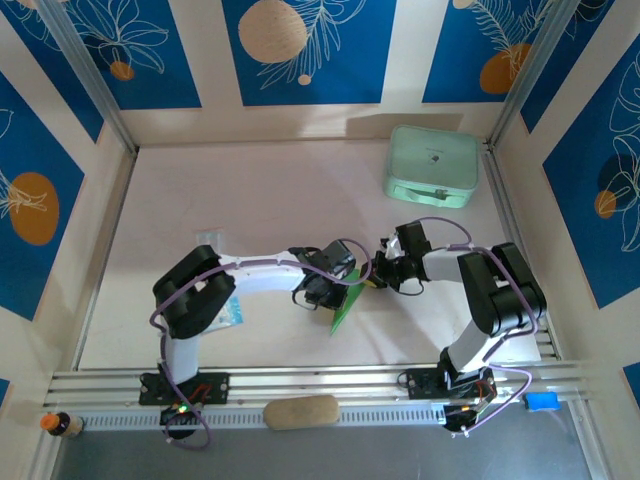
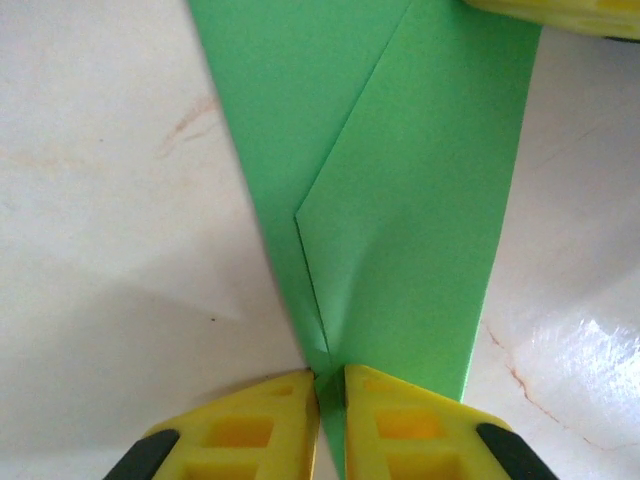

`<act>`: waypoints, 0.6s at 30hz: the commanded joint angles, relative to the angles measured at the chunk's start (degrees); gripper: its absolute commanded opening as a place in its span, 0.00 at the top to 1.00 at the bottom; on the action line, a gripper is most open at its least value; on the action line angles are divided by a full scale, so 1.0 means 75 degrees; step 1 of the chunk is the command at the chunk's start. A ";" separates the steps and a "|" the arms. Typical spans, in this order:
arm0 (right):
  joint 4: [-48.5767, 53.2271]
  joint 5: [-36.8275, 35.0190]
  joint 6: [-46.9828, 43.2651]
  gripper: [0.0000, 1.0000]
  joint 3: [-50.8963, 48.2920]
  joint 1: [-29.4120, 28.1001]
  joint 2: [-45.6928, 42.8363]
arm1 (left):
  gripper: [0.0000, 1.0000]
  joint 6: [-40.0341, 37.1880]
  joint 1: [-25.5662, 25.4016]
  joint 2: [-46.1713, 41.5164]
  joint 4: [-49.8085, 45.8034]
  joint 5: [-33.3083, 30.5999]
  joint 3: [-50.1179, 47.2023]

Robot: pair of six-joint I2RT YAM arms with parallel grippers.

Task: Fold a paper plane with a square sheet of paper (pick it up from the middle)
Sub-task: Fold the wing for the fifth time at the center of the table.

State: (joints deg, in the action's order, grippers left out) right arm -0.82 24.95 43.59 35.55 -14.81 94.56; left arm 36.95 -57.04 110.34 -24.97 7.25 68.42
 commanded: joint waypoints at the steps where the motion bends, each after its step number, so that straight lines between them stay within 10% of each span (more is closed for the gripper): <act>1: 0.0000 -0.0497 0.0268 0.91 -0.0044 0.0245 0.0314 | 0.88 -0.0122 -0.0328 0.1014 -0.0189 -0.0122 -0.0370; 7: -0.1326 0.0725 0.0711 0.90 -0.0454 0.0671 0.0392 | 0.89 -0.0144 -0.0374 0.1073 -0.0222 -0.0169 -0.0339; 18: 0.0025 -0.0447 0.0224 0.91 0.0052 0.0686 0.0264 | 0.89 -0.0151 -0.0387 0.1049 -0.0240 -0.0204 -0.0361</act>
State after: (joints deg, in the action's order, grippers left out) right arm -4.19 26.76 46.28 34.72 -10.07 95.07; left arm 36.93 -57.67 110.74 -25.82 5.85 69.06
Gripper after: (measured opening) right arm 0.093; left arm 0.110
